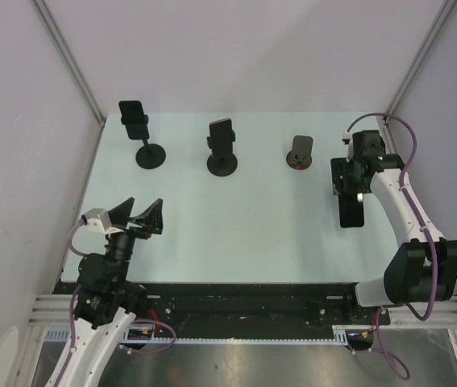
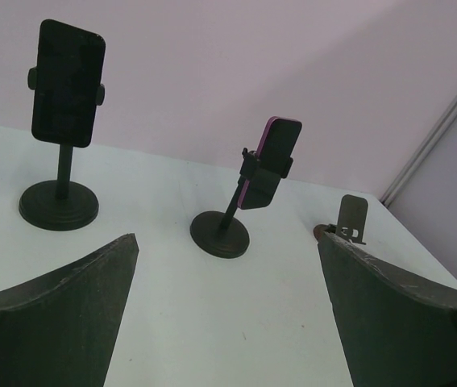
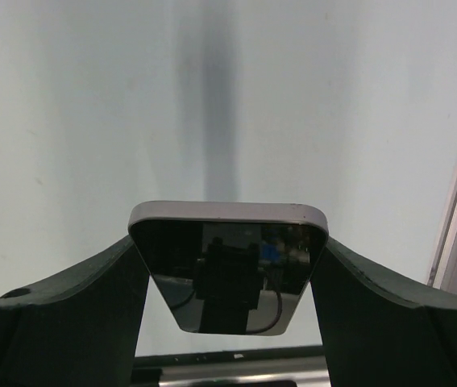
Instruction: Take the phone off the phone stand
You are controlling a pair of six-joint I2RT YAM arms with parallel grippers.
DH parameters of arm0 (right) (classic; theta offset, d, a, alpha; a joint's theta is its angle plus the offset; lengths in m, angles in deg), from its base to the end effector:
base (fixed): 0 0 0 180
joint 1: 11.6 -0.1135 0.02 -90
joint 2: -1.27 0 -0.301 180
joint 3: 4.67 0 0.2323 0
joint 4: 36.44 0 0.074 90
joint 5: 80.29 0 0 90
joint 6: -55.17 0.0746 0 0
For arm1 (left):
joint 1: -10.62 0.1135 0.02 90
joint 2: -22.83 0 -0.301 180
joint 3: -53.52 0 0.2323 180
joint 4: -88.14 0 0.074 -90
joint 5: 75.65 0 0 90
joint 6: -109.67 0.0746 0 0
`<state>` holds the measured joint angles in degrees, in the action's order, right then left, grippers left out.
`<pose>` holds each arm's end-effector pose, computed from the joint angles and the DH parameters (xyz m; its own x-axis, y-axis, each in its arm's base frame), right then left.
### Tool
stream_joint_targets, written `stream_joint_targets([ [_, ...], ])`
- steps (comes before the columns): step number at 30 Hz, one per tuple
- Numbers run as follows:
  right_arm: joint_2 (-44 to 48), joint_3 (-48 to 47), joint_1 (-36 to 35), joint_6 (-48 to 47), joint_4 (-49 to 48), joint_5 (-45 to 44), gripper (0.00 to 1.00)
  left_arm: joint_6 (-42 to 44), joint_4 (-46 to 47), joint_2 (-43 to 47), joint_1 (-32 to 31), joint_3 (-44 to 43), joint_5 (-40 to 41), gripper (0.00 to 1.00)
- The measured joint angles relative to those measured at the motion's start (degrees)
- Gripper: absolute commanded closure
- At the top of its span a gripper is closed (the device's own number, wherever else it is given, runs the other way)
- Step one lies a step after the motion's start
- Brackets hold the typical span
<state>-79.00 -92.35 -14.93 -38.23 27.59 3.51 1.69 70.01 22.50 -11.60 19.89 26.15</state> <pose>0.2810 0.0083 0.3164 -0.8323 -0.1075 -0.5439 -0.0479 0.9913 -0.1227 0.0567 -0.0067 0.2812 0.1726 -0.3969 -0.9015 0.2531 0.9024 -0.3488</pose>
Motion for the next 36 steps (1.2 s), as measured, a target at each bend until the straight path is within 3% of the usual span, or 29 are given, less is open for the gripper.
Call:
stream_joint_targets([
  [5,-1.6,6.5,3.4,-2.6,-0.4,-0.8,1.0,0.0,0.0,0.0,-1.4,0.0,0.0,0.0],
  [13,-9.0,9.2,5.6,-5.9,-4.8,0.2,1.0,0.0,0.0,0.0,-2.9,0.0,0.1,0.0],
  [19,-13.2,12.0,8.0,-7.6,-9.5,3.1,0.94,0.1,0.0,0.0,-3.0,0.0,0.3,0.0],
  [23,-15.8,12.7,8.7,-8.7,-10.5,5.0,0.77,0.1,0.0,0.0,-3.0,0.0,0.5,0.0],
  [24,-16.4,12.7,8.7,-9.0,-10.7,5.4,0.65,0.1,0.0,0.0,-3.0,0.0,0.6,0.0],
  [27,-17.4,12.7,8.7,-9.8,-10.9,6.5,0.44,0.1,0.0,0.0,-3.0,0.0,0.7,0.0],
  [36,-18.6,12.7,8.8,-10.4,-11.0,8.1,0.23,0.3,0.0,0.0,-3.0,0.0,1.1,0.0],
])
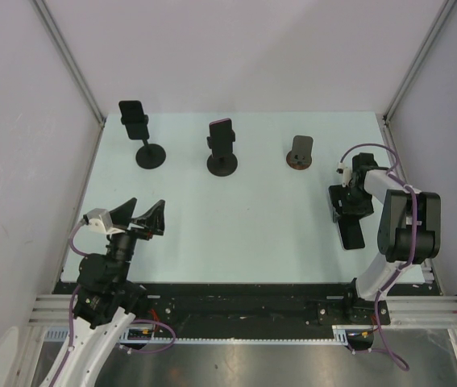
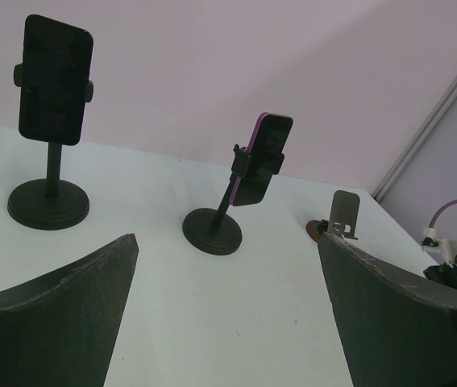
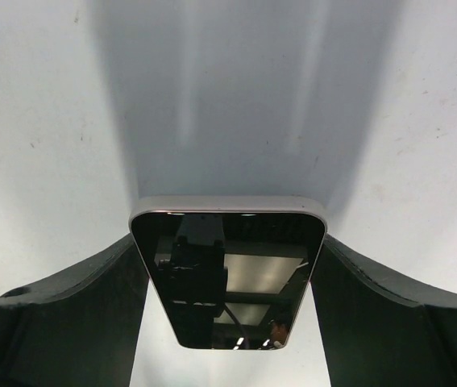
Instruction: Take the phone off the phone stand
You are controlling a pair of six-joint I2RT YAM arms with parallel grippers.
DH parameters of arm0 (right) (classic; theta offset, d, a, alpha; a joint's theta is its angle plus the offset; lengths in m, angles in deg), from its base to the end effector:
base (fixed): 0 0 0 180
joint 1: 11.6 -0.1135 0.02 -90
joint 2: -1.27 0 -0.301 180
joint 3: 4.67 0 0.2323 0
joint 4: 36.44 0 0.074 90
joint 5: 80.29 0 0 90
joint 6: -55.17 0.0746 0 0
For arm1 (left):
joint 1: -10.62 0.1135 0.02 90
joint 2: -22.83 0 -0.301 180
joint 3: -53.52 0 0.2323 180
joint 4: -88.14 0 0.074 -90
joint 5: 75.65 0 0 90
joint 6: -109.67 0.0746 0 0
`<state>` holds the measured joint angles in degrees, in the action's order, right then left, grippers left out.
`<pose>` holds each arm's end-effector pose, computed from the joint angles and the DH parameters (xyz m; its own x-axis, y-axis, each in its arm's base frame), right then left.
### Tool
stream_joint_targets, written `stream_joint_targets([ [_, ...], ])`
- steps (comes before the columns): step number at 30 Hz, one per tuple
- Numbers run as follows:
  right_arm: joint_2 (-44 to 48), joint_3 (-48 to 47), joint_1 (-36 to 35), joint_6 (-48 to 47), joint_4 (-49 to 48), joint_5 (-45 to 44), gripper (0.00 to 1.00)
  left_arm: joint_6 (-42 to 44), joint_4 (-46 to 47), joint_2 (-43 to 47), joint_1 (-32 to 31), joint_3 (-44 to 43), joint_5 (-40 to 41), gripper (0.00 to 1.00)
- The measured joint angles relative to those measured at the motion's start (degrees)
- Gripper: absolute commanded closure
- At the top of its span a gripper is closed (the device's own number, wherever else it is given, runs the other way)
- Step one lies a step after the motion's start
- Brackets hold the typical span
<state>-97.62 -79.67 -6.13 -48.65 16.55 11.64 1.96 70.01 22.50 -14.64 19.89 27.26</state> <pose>0.3115 -0.0273 0.1721 -0.9623 -0.1477 -0.2283 -0.1465 0.9890 -0.0224 0.0566 -0.0083 0.2812 0.1582 -0.4025 -0.9016 0.2824 0.8934 -0.3493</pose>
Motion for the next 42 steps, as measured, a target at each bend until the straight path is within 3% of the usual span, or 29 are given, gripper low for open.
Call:
stream_joint_targets([
  [10,-0.9,-0.8,0.2,0.7,0.2,0.0,0.07,0.2,0.0,0.0,0.0,0.0,0.0,0.0],
  [22,-0.8,-0.9,0.2,1.8,-0.1,-0.3,0.09,0.2,0.0,0.0,0.0,0.0,0.0,0.0],
  [28,0.6,-0.5,0.2,2.8,-0.5,-0.9,0.0,0.2,0.0,0.0,0.0,0.0,0.0,0.0],
  [33,7.5,-0.4,0.1,4.5,-0.7,-2.1,0.0,0.2,0.0,0.0,0.0,0.0,0.0,0.0],
  [42,28.3,-0.5,-1.5,10.9,-3.9,0.9,0.0,0.2,0.0,0.0,0.0,0.0,-0.3,0.0],
])
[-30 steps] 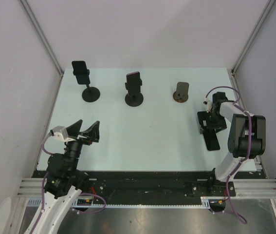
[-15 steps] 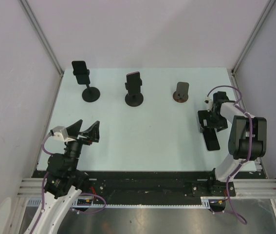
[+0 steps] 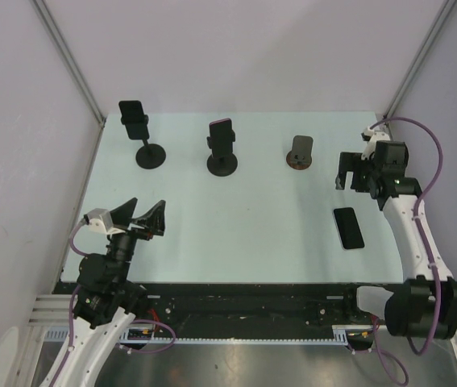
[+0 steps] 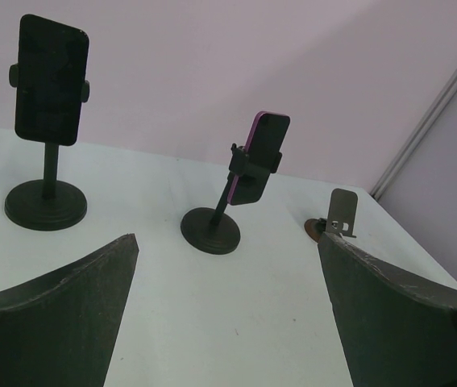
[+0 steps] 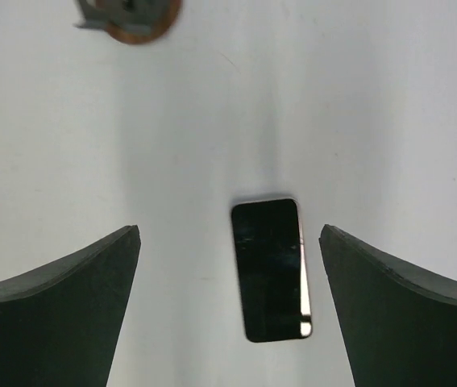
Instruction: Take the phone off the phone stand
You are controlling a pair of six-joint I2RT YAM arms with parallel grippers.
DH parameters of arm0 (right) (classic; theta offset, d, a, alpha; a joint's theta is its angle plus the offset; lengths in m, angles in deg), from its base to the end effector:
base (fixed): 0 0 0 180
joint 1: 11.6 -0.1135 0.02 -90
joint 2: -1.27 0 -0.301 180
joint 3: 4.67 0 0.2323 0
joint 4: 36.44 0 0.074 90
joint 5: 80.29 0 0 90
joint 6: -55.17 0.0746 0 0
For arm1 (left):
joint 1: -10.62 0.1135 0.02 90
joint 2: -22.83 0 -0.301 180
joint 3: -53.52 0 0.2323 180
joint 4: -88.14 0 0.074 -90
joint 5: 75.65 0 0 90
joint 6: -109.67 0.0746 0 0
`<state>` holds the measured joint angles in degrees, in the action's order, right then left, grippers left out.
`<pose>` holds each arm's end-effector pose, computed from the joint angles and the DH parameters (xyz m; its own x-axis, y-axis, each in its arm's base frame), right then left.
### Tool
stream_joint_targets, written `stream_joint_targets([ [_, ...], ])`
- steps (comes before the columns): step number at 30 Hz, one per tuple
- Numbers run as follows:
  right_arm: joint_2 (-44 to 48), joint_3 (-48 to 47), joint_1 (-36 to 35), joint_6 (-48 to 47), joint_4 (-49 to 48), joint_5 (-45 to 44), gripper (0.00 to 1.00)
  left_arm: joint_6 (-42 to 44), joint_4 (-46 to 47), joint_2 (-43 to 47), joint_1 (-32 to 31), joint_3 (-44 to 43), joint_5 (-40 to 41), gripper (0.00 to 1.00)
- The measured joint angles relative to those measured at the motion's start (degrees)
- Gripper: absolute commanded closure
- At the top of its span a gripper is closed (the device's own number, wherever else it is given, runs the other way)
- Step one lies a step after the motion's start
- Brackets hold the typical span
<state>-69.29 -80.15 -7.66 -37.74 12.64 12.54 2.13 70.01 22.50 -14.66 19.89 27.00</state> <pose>0.2574 -0.0140 0.3138 -0.6958 -0.0029 -0.7182 -0.0020 1.0000 -0.0021 0.0566 -0.0086 0.2812 0.1576 -0.3997 -0.9030 0.2864 0.8936 -0.3455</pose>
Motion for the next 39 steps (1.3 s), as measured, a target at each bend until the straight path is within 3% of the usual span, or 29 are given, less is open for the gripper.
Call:
stream_joint_targets([
  [6,9.2,0.0,-3.9,2.5,-2.1,6.3,0.0,0.0,0.1,-1.7,0.0,-0.1,-1.1,0.0],
  [13,17.5,3.7,-8.8,2.5,-3.0,12.8,0.0,-1.7,-0.5,-13.6,0.0,-2.9,-2.7,0.0],
  [20,20.3,9.1,-9.4,4.3,-7.6,19.4,0.0,-1.3,1.0,-34.5,0.0,-13.6,-5.9,0.0],
  [24,19.5,10.0,-13.2,4.7,-10.5,20.8,0.0,2.6,4.2,-46.7,0.0,-19.7,-9.0,0.0],
  [32,20.7,11.1,-19.1,4.6,-13.1,22.5,0.0,11.3,6.8,-74.2,0.1,-40.2,-15.9,0.0],
  [39,25.0,12.9,-21.0,4.5,-14.0,22.6,0.0,14.0,7.9,-89.9,3.1,-54.3,-20.3,0.03],
])
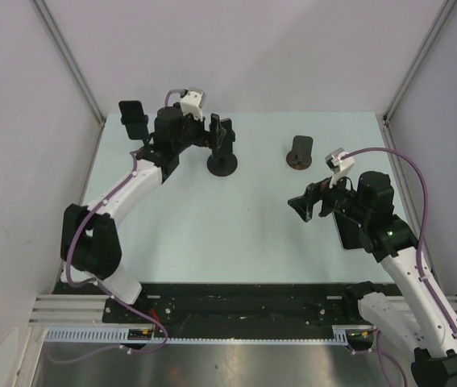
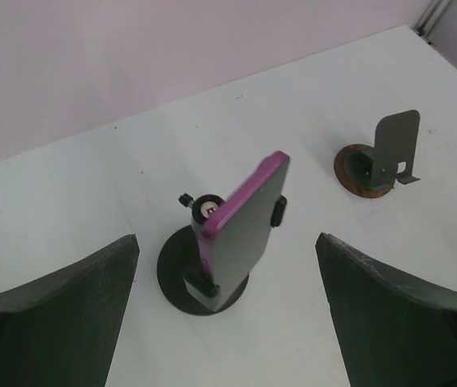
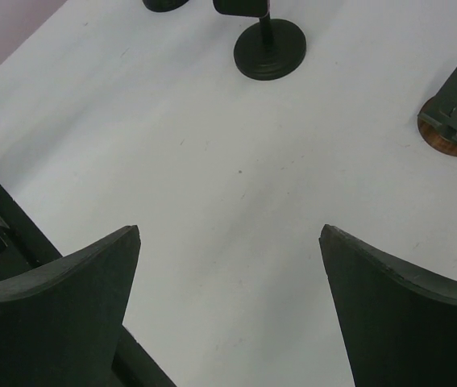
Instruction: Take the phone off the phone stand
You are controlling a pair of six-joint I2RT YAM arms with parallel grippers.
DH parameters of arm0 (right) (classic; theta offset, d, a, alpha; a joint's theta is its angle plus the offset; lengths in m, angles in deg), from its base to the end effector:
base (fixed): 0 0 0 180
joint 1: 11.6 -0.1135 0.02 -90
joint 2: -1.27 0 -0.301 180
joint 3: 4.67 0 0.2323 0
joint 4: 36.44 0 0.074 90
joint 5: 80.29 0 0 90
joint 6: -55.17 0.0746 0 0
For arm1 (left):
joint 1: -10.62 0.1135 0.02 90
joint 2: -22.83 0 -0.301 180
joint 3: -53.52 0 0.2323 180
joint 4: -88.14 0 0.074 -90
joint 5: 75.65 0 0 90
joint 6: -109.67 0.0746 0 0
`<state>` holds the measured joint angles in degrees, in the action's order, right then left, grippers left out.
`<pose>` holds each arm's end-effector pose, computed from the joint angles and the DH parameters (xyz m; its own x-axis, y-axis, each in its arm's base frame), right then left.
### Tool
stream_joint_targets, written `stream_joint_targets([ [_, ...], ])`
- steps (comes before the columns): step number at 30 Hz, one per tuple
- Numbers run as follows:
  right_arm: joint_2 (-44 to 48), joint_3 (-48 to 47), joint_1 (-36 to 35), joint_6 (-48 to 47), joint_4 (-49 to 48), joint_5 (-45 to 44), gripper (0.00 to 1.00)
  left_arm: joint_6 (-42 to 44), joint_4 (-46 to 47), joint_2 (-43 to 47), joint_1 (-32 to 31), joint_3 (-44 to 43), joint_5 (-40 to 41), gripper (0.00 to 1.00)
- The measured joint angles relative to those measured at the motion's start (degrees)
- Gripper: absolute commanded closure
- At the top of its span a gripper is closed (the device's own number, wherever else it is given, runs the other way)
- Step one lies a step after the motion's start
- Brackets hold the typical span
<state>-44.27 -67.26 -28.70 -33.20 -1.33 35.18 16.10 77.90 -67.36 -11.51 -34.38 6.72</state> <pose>0.1489 0.0794 0.3526 -0.3149 -0.0700 -0.9466 -0.6475 0.7450 0.1603 0.3645 -0.1589 0.3731 -0.2313 0.0274 -0.9725 0.4800 0.8727 -0.0895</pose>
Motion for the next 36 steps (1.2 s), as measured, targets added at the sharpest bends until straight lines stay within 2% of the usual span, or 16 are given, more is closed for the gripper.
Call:
stream_joint_targets([
  [5,2.3,0.8,-0.1,-0.2,0.0,-0.5,0.0,1.0,-0.9,-7.6,3.3,-6.7,-7.1,0.09],
  [11,2.4,0.9,-0.3,-0.4,0.1,-0.8,0.0,2.2,-1.3,-13.0,4.8,-11.6,-16.4,0.26],
  [16,2.4,0.9,-0.5,-0.4,0.1,-1.3,0.01,2.5,-1.5,-15.5,4.8,-12.3,-22.8,0.53],
  [17,2.4,0.9,-0.7,-0.4,0.1,-1.6,0.01,2.6,-1.6,-15.7,4.8,-12.3,-23.7,0.64],
  [19,2.4,0.9,-0.8,-0.4,0.1,-1.8,0.01,2.7,-1.7,-15.9,4.8,-12.3,-25.3,0.76],
  [20,2.4,0.9,-0.8,-0.5,0.1,-1.9,0.01,2.6,-1.9,-16.0,4.8,-12.3,-25.9,0.88],
  [22,2.4,0.9,-0.8,-0.6,0.1,-2.1,0.01,2.9,-1.7,-15.9,4.9,-12.3,-26.6,0.99],
  [29,2.3,0.9,-0.9,-1.4,0.1,-2.5,0.02,3.7,-2.5,-13.6,5.0,-10.1,-27.3,1.0],
  [36,0.7,0.9,-0.9,-0.9,-1.3,-2.1,0.02,3.6,-5.0,-3.4,2.6,-0.3,-24.7,1.0],
])
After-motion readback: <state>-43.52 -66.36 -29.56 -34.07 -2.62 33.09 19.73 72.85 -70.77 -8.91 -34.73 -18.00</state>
